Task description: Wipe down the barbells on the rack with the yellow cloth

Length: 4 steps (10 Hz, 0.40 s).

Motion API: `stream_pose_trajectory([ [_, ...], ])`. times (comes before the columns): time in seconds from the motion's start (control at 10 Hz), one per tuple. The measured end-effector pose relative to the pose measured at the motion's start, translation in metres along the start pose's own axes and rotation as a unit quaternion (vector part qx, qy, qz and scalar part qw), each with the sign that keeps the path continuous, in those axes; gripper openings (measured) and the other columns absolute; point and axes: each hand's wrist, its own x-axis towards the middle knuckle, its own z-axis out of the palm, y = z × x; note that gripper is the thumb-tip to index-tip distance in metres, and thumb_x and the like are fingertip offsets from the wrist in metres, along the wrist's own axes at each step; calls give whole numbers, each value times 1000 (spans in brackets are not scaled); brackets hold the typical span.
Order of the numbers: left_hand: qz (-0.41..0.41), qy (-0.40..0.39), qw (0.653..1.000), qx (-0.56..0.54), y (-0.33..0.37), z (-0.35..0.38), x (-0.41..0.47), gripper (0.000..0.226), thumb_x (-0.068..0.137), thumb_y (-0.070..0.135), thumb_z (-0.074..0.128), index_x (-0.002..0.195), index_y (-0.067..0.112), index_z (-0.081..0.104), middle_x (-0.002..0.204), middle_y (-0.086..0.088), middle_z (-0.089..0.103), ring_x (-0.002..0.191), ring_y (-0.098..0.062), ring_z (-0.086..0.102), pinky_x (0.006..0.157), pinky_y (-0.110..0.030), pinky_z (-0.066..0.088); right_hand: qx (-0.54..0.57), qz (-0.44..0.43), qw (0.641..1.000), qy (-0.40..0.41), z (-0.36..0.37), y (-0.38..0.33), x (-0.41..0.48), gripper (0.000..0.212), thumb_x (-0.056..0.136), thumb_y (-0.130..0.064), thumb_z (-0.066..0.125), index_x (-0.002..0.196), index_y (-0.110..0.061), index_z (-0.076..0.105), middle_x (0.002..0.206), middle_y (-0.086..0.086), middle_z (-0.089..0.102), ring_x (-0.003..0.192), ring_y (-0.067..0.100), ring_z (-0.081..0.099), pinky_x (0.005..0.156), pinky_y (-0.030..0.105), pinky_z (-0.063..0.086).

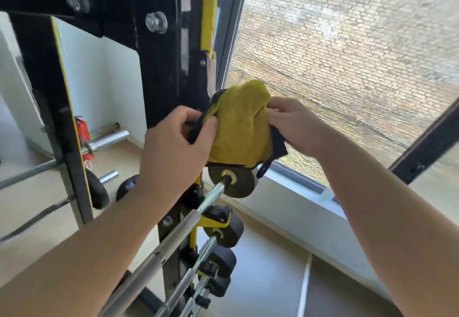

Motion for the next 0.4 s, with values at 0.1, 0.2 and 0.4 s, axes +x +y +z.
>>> stream_pose_trajectory([
  [0.1,-45,-25,998,-30,-10,4,-17,30,100,51,44,88,28,59,67,10,63,66,-4,65,60,-27,46,93,12,996,11,6,20,-15,21,97,-14,61,114,-19,72,102,6,75,98,28,70,85,45,58],
  [0.2,-78,-34,996,-28,-16,9,-34,40,102,50,35,88,22,58,68,4,66,64,-12,66,62,-31,49,117,-9,989,91,16,30,-31,21,95,-18,65,115,-22,70,101,2,75,95,25,70,83,45,57],
  [0.4,-165,-143,971,-99,-5,29,-68,40,102,44,37,88,22,66,75,5,71,69,-7,69,52,-10,47,26,-73,989,122,32,31,-65,25,89,-24,63,111,-38,66,101,-12,73,91,8,69,81,34,57],
])
